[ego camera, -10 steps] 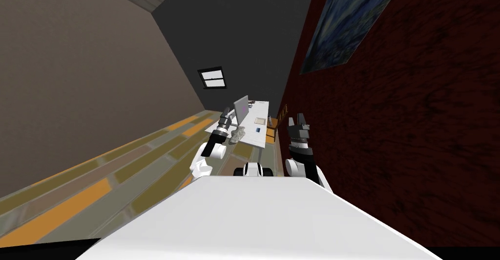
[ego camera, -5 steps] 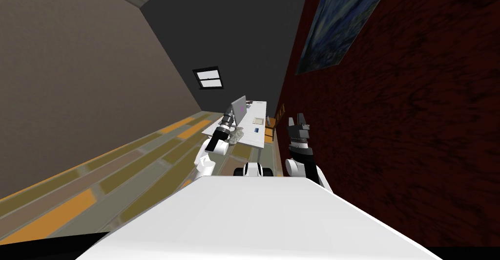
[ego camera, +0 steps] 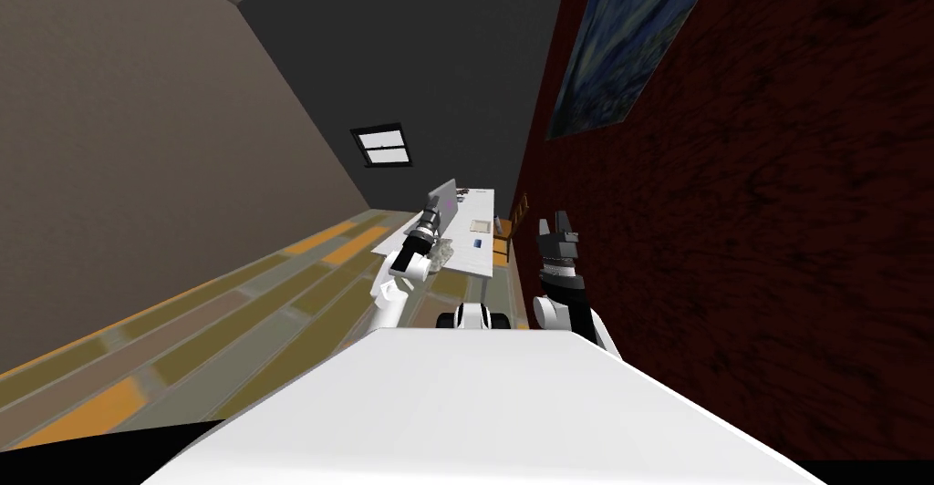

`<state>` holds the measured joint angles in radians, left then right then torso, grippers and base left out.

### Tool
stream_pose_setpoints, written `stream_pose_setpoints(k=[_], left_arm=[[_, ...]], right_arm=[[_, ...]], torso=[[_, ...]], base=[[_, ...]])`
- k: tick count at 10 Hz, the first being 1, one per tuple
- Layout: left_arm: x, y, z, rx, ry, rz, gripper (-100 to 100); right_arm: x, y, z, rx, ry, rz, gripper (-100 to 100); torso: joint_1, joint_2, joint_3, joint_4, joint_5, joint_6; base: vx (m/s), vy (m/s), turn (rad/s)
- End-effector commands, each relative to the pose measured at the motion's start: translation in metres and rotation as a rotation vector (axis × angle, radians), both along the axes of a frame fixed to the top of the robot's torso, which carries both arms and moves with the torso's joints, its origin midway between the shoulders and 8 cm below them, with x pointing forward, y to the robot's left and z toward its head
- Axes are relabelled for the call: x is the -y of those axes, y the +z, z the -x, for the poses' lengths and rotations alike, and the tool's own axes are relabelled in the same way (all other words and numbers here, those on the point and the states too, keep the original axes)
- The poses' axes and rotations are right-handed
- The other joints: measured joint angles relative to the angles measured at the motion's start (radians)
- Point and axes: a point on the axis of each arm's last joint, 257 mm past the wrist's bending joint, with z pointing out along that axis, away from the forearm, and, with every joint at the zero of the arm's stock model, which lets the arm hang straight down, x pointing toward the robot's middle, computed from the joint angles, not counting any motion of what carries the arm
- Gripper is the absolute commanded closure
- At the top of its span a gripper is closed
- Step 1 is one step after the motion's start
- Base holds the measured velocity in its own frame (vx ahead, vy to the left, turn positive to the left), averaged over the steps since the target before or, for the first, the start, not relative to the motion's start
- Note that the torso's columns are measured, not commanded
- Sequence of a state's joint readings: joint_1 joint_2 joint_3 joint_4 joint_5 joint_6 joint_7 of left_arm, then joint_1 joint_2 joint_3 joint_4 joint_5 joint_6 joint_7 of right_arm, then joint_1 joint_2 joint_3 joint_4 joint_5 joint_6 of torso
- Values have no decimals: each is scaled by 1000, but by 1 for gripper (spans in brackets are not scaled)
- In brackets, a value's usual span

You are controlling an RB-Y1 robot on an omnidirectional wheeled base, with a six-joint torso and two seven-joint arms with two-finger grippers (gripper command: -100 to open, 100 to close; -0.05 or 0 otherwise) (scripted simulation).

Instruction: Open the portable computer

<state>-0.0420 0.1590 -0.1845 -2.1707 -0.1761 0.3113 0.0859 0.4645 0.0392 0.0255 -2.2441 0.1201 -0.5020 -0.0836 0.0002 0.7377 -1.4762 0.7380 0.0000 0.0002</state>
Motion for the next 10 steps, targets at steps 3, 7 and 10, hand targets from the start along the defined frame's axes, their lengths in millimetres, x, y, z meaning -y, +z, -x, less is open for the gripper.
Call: stream_pose_setpoints(k=[3,7,10], left_arm=[[7,-7,-19,-71,17,-25,-100],[11,-11,-34,-126,34,-42,-100],[14,-13,-48,-175,50,-57,-100]], right_arm=[[0,0,0,0,0,0,0],[0,0,0,0,0,0,0],[0,0,0,0,0,0,0]], torso=[[0,1,0,0,0,0],[0,0,0,0,0,0],[-1,0,0,0,0,0]], base=[[20,55,-50],[21,64,-55],[22,66,-45]])
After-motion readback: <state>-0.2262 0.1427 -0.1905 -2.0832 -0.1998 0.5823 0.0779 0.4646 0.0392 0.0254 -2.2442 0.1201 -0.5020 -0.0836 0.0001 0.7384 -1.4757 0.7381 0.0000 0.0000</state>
